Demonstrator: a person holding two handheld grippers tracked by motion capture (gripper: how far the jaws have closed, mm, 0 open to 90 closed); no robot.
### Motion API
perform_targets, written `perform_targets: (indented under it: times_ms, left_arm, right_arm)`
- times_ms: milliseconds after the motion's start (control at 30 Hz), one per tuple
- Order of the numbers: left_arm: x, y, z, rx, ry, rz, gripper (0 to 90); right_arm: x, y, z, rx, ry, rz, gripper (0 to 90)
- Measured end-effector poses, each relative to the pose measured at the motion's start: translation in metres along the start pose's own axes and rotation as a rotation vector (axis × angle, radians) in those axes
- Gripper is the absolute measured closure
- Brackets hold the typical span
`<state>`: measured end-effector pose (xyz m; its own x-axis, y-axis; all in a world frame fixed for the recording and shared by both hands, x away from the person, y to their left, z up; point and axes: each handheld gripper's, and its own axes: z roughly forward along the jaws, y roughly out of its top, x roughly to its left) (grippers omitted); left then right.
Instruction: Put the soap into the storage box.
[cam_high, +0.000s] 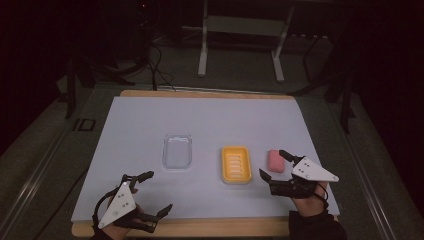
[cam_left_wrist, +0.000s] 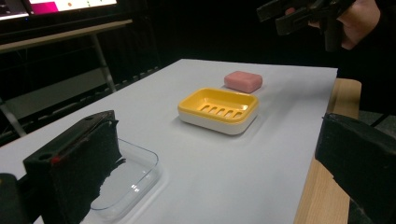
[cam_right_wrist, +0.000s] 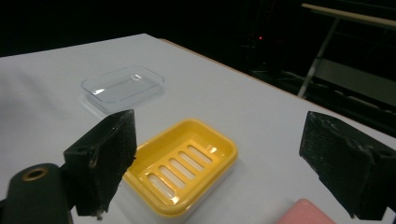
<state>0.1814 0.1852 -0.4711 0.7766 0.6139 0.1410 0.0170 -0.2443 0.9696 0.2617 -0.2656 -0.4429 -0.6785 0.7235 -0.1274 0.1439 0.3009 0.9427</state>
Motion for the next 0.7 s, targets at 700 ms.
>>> perform_targets:
  times_ms: [700]
  left_arm:
    - [-0.001, -0.001, 0.003, 0.039, 0.007, 0.014, 0.5]
  right_arm:
    - [-0.010, -0.003, 0.014, 0.184, -0.029, 0.035, 13.5]
